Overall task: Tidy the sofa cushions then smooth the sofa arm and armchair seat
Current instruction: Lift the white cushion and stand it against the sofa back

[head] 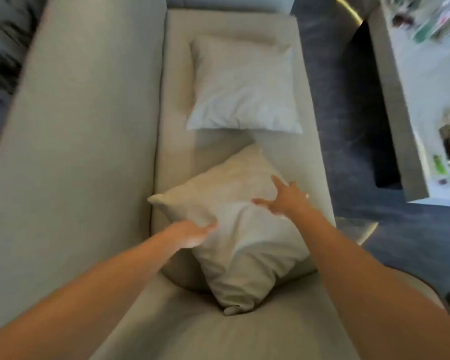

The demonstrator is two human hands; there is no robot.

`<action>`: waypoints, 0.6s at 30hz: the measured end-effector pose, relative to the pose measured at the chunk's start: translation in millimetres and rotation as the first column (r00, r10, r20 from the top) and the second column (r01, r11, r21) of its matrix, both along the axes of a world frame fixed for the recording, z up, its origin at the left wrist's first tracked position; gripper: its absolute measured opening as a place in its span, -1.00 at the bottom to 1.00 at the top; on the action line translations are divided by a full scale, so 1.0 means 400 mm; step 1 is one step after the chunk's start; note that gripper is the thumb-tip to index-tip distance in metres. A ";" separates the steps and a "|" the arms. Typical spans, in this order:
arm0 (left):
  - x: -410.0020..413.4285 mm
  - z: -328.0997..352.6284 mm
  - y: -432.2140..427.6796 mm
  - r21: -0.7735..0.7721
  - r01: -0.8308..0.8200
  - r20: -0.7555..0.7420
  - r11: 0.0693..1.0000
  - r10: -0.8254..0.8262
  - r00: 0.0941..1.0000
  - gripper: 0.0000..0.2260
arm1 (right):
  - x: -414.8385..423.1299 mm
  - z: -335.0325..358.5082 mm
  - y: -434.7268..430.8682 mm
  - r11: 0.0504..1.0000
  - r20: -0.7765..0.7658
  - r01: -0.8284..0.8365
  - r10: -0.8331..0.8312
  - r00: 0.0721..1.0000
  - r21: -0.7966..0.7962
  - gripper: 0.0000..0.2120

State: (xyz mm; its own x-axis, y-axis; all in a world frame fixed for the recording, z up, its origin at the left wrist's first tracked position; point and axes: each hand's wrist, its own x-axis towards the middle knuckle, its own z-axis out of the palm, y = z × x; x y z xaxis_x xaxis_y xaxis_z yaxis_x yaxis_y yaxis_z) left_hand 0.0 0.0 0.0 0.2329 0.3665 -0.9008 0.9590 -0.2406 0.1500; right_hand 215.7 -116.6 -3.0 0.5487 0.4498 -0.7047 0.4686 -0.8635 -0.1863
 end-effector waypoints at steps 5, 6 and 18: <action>-0.032 -0.173 -0.033 -0.156 -0.516 0.057 0.842 0.529 0.847 0.06 | -0.001 -0.146 -0.056 0.971 -0.051 0.237 -0.237 0.970 0.003 0.30; -0.035 -0.185 -0.040 -0.167 -0.596 0.128 0.785 0.617 0.777 0.05 | -0.005 -0.162 -0.059 0.967 -0.052 0.253 -0.252 0.966 0.020 0.30; 0.060 0.176 0.116 0.438 -0.496 0.564 0.750 0.201 0.801 -0.29 | -0.132 -0.051 0.009 0.638 -0.577 0.763 -0.585 0.570 0.106 0.17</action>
